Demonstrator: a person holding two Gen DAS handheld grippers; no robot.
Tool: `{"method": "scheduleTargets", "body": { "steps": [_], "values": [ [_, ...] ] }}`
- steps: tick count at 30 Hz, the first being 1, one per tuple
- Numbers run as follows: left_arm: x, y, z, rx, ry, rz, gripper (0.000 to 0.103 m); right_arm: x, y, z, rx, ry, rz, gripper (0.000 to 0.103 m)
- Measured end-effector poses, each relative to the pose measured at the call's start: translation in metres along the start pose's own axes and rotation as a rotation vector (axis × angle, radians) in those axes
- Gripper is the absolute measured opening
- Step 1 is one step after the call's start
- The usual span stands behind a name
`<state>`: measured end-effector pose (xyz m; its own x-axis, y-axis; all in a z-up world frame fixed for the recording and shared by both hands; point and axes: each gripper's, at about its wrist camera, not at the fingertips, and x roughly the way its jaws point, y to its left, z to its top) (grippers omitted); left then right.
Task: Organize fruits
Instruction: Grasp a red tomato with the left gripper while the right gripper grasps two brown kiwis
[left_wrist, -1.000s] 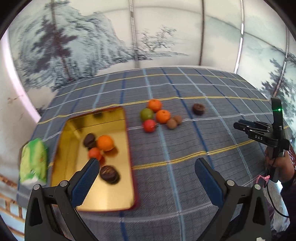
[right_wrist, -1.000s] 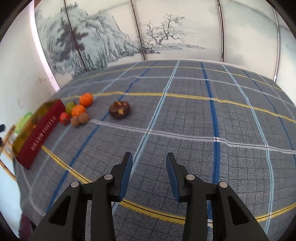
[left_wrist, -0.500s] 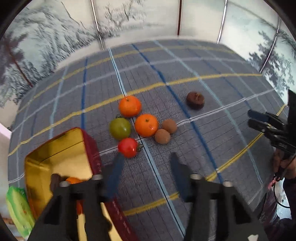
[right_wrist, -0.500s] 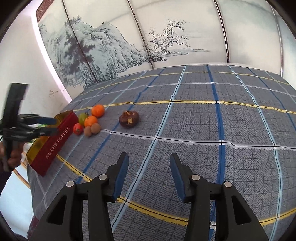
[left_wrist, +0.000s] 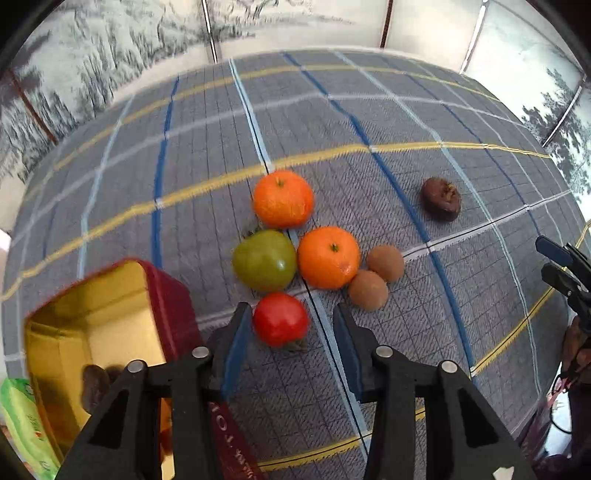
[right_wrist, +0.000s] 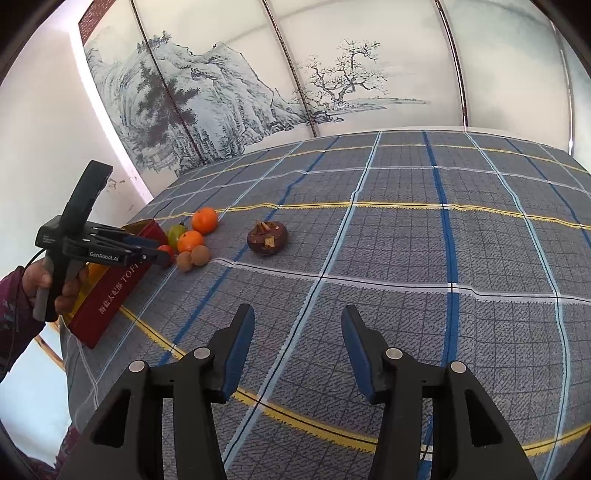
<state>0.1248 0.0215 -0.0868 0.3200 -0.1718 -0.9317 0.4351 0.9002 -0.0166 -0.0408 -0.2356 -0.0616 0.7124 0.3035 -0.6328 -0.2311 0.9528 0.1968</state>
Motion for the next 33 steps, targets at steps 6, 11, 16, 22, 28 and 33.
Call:
{"method": "scheduleTargets", "body": {
  "steps": [6,11,16,22,28,33],
  "values": [
    [-0.009,-0.01,-0.007,0.013,-0.062,0.049,0.028,0.001,0.0,0.001,0.005,0.002,-0.003,0.053],
    [-0.037,-0.025,-0.023,-0.027,-0.151,0.055,0.028,0.004,0.002,0.001,-0.007,0.016,-0.017,0.054],
    [-0.065,-0.042,-0.046,-0.068,-0.215,0.035,0.028,0.006,0.005,0.001,-0.019,0.021,-0.021,0.054],
    [-0.092,-0.061,-0.075,-0.081,-0.267,-0.002,0.028,0.01,0.028,0.003,-0.071,0.042,0.066,0.054],
    [-0.111,-0.063,-0.093,-0.115,-0.291,-0.038,0.028,0.044,0.093,0.022,-0.239,0.098,0.188,0.067],
    [-0.127,-0.059,-0.101,-0.126,-0.318,-0.028,0.028,0.096,0.132,0.041,-0.329,0.14,0.153,0.072]
  ]
}}
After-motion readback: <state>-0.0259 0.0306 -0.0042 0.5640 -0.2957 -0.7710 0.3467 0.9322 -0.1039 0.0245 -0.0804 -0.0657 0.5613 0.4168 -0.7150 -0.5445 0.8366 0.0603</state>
